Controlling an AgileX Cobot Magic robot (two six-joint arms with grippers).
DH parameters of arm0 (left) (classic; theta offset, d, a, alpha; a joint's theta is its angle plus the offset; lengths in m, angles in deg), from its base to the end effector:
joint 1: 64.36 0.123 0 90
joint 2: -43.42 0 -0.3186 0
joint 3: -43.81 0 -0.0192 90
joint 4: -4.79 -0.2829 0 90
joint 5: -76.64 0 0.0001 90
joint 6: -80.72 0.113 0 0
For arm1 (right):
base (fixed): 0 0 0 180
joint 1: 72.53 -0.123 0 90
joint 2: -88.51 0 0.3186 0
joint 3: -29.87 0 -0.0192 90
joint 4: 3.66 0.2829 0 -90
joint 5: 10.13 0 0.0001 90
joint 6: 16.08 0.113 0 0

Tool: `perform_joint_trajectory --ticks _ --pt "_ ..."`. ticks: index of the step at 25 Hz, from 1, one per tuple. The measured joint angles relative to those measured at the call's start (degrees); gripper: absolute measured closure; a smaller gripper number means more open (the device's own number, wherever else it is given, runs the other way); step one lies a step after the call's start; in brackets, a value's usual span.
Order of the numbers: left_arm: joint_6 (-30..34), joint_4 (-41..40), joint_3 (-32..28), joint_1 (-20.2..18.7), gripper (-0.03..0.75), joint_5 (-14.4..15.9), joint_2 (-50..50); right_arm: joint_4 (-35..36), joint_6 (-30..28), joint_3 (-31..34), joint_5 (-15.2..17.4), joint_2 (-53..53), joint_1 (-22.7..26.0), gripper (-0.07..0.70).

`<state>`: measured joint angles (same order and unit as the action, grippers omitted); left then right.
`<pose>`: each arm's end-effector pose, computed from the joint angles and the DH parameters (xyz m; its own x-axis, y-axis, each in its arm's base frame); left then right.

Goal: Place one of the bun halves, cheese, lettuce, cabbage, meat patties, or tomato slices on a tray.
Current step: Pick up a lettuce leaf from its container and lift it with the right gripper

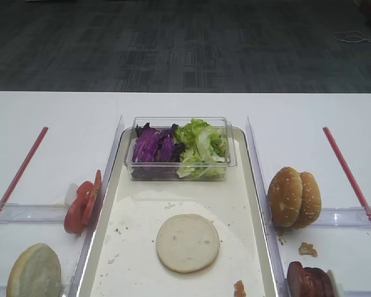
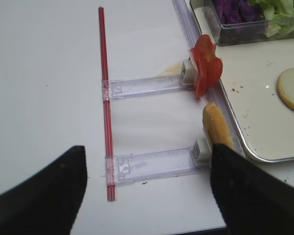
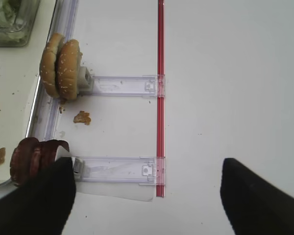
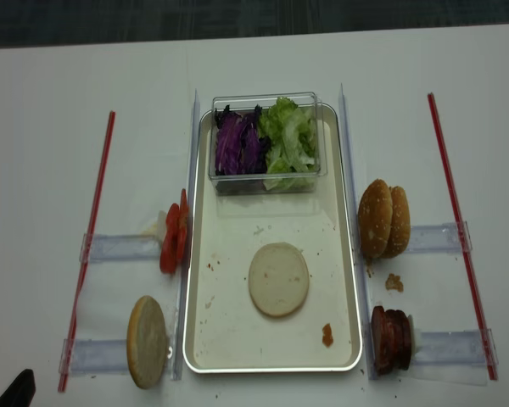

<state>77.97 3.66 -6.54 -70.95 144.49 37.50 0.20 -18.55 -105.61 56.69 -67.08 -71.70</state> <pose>0.0014 0.0019 0.2655 -0.5608 0.0240 -0.8276 0.0770 0.9968 -0.0233 0.0458 0.0063 0.2935 -0.7151 -0.0062 -0.6990 -0.0406 0.9986 0.0327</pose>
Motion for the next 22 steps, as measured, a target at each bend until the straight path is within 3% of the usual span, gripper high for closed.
perform_joint_trajectory --ticks 8,13,18,22 --pt "0.0 0.0 0.0 0.0 0.219 0.0 0.0 0.5 0.0 -9.8 -2.7 16.9 0.0 0.024" --pt "0.0 0.0 0.0 0.0 0.219 0.0 0.0 0.9 0.0 -11.2 -4.6 22.6 0.0 0.024" --pt "0.0 0.0 0.0 0.0 0.219 0.0 0.0 1.7 0.0 -12.2 -4.9 26.1 0.0 0.048" --pt "0.0 0.0 0.0 0.0 0.219 0.0 0.0 2.5 0.1 -17.9 -4.1 32.9 0.0 0.095"
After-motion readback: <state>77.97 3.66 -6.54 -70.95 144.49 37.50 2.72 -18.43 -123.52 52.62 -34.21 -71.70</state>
